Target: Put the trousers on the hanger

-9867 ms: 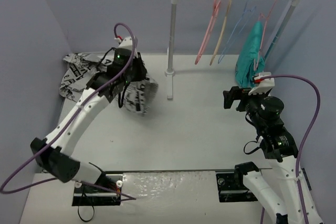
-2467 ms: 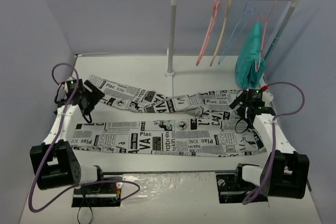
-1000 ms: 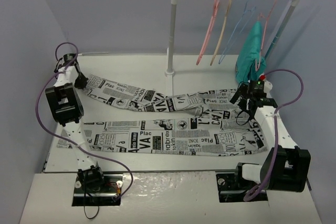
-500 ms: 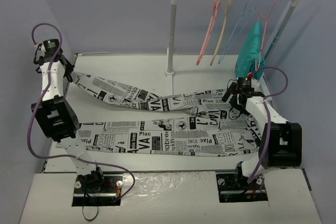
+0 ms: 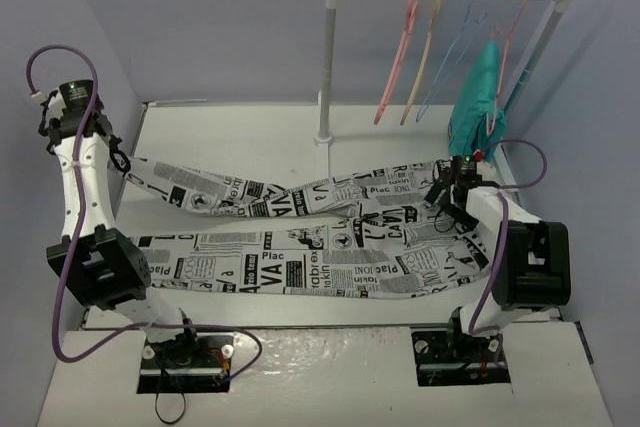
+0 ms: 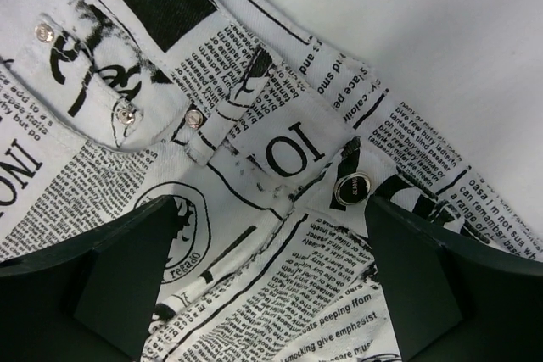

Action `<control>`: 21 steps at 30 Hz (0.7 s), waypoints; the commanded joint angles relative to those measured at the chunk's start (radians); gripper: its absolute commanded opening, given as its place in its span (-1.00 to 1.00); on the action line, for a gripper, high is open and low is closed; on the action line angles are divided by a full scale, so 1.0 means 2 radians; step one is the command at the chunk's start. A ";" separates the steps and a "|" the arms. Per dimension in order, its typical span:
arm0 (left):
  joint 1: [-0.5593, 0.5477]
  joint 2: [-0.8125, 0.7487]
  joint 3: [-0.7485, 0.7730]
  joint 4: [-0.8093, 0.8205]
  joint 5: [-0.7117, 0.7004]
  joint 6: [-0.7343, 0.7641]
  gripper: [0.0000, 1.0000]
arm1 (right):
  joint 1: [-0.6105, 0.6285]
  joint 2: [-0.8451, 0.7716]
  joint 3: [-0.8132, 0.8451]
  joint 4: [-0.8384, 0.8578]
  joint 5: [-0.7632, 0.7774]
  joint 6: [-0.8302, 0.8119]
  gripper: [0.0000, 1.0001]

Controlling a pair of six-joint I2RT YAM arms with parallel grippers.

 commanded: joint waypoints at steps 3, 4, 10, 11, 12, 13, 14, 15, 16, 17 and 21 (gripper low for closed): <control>0.010 -0.002 -0.050 -0.003 -0.055 0.014 -1.00 | 0.044 -0.069 0.008 0.016 0.021 -0.032 0.77; 0.010 0.004 -0.059 0.001 -0.054 0.015 -1.00 | 0.056 -0.077 0.009 0.016 0.020 -0.047 0.75; 0.012 0.054 -0.054 -0.001 -0.052 0.028 -1.00 | 0.171 -0.137 0.001 0.016 0.025 -0.097 0.66; 0.012 0.060 -0.045 -0.010 -0.051 0.028 -1.00 | 0.185 -0.142 -0.001 0.016 0.025 -0.104 0.66; 0.012 0.065 -0.038 -0.016 -0.050 0.029 -1.00 | 0.202 -0.148 -0.002 0.016 0.025 -0.109 0.66; 0.013 0.067 -0.035 -0.016 -0.049 0.031 -1.00 | 0.214 -0.154 -0.002 0.016 0.025 -0.112 0.66; 0.013 0.068 -0.030 -0.014 -0.046 0.031 -1.00 | 0.218 -0.157 -0.002 0.016 0.027 -0.115 0.66; 0.013 0.072 -0.022 -0.012 -0.041 0.034 -1.00 | 0.230 -0.160 -0.002 0.016 0.028 -0.117 0.66; 0.014 0.077 -0.014 -0.009 -0.036 0.037 -1.00 | 0.243 -0.164 -0.003 0.016 0.029 -0.119 0.66; 0.015 0.086 0.015 -0.023 -0.030 0.036 -1.00 | 0.250 -0.165 -0.003 0.016 0.030 -0.121 0.66; 0.012 0.190 0.167 -0.083 0.007 0.036 -1.00 | 0.260 -0.171 -0.006 0.016 0.035 -0.122 0.66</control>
